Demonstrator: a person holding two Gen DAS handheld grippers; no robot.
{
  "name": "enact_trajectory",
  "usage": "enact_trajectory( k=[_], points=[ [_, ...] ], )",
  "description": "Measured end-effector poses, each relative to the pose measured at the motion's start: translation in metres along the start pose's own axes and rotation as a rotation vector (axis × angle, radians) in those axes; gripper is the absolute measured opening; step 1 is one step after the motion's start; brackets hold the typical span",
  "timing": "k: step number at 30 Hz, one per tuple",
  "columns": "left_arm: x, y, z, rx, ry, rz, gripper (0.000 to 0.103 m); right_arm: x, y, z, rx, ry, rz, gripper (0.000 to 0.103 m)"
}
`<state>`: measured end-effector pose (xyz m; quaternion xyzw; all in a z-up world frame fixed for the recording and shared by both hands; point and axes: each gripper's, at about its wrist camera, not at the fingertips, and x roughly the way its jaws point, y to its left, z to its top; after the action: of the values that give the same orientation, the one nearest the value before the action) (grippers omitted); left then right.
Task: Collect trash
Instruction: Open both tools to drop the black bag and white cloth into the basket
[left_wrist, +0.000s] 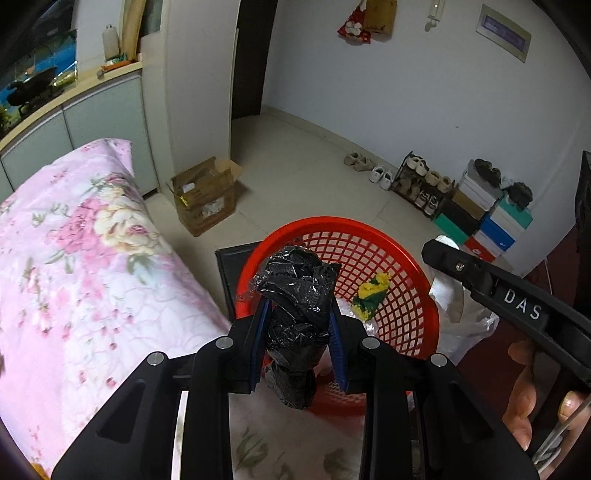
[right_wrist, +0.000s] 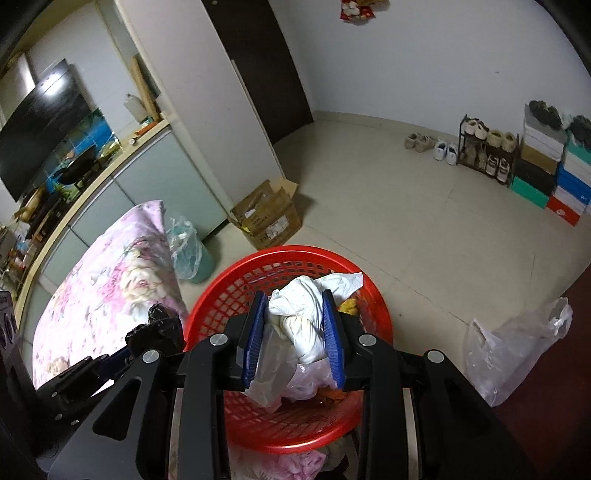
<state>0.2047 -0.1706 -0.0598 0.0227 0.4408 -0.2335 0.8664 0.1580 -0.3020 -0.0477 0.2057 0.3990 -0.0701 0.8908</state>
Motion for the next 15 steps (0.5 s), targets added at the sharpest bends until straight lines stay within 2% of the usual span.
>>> enact_trajectory(
  k=[3, 5, 7, 9, 12, 13, 15],
  points=[
    [0.007, 0.0, -0.001, 0.0, 0.012, -0.009, 0.03, 0.012, -0.004, 0.0, 0.018, 0.022, -0.001, 0.032],
    [0.013, -0.001, -0.002, 0.002, 0.019, -0.014, 0.033, 0.017, -0.006, -0.001, 0.028, 0.031, 0.002, 0.043],
    [0.016, -0.001, -0.003, 0.002, 0.025, -0.018, 0.041, 0.022, -0.01, -0.002, 0.056, 0.047, 0.014, 0.05],
    [0.018, -0.003, -0.004, -0.003, 0.025, -0.024, 0.049, 0.025, -0.013, -0.002, 0.069, 0.053, 0.016, 0.051],
    [0.018, -0.004, -0.005, 0.004, 0.019, -0.018, 0.069, 0.024, -0.016, -0.002, 0.078, 0.054, 0.02, 0.053],
    [0.016, -0.004, -0.005, 0.007, 0.017, -0.013, 0.073, 0.023, -0.016, -0.002, 0.082, 0.051, 0.021, 0.054],
    [0.012, -0.004, -0.004, 0.014, 0.013, -0.008, 0.074, 0.02, -0.018, -0.001, 0.085, 0.045, 0.024, 0.056]
  ],
)
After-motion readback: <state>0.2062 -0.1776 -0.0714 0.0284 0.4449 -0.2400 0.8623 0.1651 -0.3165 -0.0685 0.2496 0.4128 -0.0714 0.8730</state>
